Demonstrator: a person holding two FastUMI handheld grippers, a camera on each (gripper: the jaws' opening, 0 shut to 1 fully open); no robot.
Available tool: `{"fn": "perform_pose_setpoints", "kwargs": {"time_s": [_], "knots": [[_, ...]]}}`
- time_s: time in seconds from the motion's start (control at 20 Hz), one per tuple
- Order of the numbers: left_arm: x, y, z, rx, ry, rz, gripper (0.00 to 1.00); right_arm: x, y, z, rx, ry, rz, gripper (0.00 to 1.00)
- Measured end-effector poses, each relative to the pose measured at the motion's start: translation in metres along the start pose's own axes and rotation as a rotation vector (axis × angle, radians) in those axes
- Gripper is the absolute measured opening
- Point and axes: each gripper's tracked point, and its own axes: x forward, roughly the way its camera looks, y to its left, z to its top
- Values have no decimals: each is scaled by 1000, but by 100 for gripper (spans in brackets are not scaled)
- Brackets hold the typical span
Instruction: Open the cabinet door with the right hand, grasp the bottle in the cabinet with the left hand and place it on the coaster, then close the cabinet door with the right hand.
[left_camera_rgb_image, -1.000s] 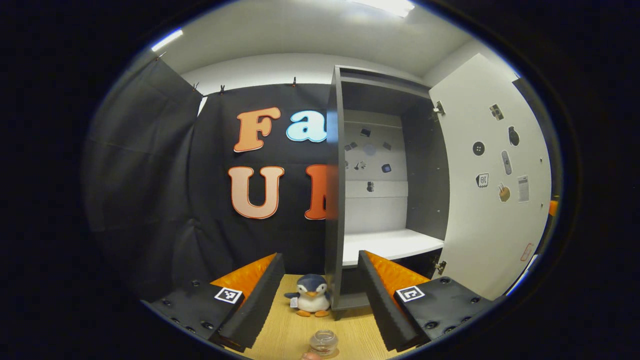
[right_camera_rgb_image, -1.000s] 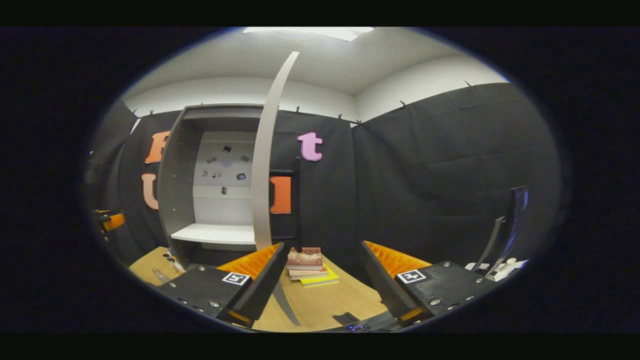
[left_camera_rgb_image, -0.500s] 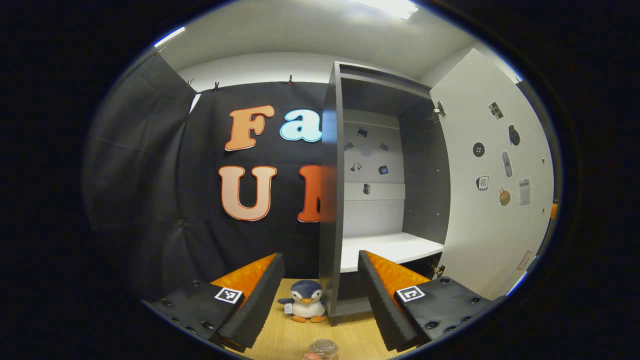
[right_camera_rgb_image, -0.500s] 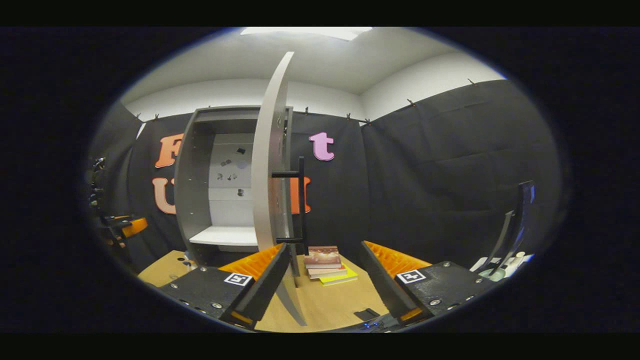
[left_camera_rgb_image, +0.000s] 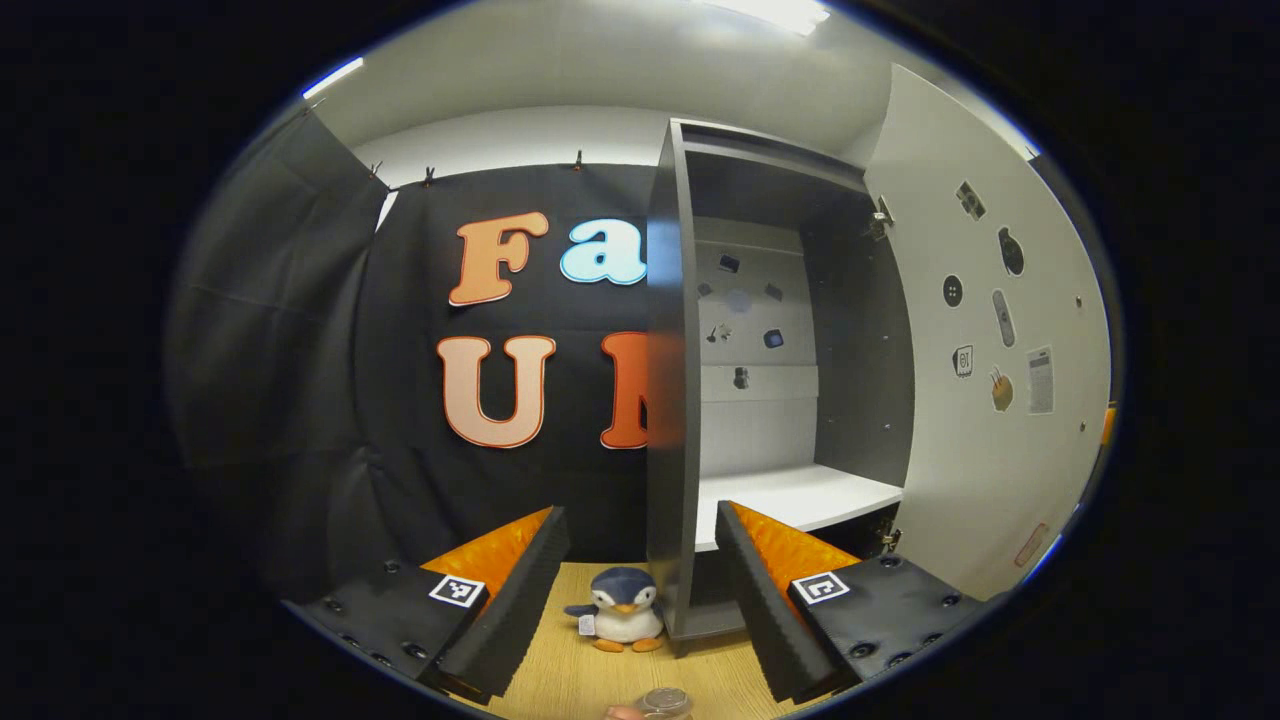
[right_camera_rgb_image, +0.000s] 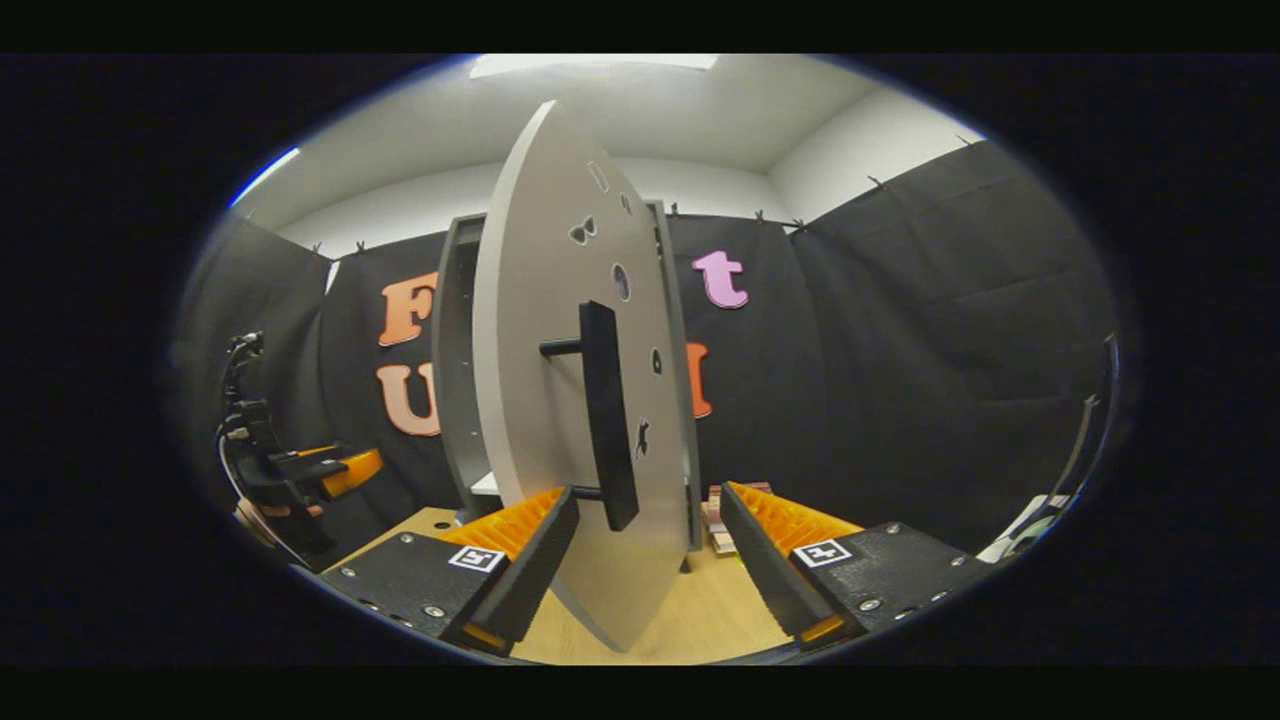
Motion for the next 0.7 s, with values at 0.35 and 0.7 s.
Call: {"fn": "perform_pose_setpoints", "kwargs": {"time_s": [0.35, 0.7], "knots": [[9, 21, -7, 4, 13, 40, 96, 51, 73, -9, 20, 29, 179, 86], [15, 58, -16, 4, 26, 109, 95, 110, 128, -18, 2, 28, 288, 96]]}}
